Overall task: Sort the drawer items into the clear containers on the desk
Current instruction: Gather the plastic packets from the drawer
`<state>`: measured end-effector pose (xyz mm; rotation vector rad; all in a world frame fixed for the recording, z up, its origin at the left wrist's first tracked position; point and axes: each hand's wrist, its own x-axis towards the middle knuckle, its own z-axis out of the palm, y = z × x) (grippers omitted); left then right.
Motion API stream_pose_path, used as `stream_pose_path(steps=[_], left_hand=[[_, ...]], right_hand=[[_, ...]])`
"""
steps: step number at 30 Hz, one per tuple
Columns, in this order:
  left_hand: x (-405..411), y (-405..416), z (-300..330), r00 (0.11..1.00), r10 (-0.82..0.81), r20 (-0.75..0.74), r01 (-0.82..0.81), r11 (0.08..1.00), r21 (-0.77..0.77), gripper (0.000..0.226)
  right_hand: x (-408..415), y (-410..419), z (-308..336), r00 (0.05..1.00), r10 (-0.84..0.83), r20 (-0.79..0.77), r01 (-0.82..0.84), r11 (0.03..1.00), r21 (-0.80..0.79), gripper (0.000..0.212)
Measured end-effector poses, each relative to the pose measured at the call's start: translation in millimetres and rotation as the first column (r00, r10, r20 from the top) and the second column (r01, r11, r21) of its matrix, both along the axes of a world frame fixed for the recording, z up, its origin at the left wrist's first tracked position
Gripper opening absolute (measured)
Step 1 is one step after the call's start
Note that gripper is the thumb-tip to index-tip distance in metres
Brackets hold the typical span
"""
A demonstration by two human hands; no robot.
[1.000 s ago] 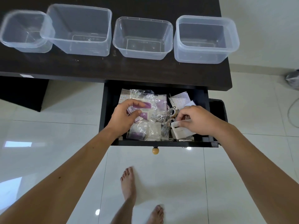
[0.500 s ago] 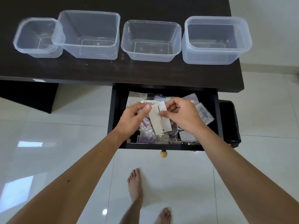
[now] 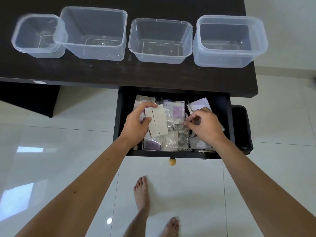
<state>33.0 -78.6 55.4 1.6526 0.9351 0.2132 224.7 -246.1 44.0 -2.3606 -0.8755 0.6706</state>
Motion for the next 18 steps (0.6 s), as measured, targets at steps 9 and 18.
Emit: stream_pose_path(steps=[9,18], left_hand=[[-0.7,4.4,-7.6,0.998,0.055,0.015,-0.055,0.998,-0.006,0.037],[-0.1,0.2,3.1,0.993,0.023,0.116,-0.003,0.985,-0.17,0.03]], right_hand=[[14.9,-8.7,38.4,0.966,-0.035,-0.258,0.084,0.979,0.185,0.003],[-7.9,17.3,52.6,0.924,-0.01,-0.383,0.126,0.952,0.278,0.002]])
